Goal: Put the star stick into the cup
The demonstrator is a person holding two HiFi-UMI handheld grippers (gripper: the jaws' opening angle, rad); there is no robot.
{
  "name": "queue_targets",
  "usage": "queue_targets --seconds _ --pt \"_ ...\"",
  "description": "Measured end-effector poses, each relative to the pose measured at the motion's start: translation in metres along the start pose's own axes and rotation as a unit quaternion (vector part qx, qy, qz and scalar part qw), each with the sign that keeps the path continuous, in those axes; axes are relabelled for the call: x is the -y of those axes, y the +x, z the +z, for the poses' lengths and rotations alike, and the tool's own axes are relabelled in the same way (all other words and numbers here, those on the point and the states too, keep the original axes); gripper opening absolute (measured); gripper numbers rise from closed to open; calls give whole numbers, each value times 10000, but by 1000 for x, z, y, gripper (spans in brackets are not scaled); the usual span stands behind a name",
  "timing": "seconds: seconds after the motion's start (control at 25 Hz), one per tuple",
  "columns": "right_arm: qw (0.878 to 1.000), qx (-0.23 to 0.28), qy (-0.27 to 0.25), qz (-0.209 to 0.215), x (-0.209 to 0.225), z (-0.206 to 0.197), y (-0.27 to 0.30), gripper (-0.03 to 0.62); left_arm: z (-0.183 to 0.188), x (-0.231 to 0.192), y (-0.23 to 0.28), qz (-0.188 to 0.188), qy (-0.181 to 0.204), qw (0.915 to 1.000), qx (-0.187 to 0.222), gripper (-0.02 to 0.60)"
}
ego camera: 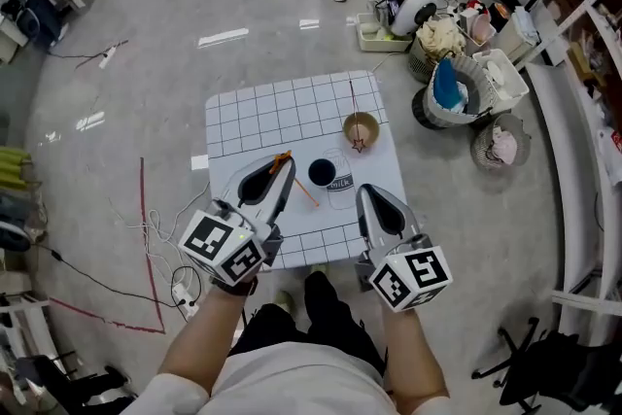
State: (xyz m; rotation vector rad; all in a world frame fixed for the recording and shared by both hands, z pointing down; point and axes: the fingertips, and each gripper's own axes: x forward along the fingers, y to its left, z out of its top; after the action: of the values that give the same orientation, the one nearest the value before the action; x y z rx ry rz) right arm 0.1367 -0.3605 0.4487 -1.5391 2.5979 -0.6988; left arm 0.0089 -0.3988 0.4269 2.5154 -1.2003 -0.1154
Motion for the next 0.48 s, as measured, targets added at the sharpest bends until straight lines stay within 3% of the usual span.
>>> queue_targets --seconds 0.48 --pt "9994 -232 254 -18 41 -32 48 12 -44 -54 51 139 -46 9998 123 23"
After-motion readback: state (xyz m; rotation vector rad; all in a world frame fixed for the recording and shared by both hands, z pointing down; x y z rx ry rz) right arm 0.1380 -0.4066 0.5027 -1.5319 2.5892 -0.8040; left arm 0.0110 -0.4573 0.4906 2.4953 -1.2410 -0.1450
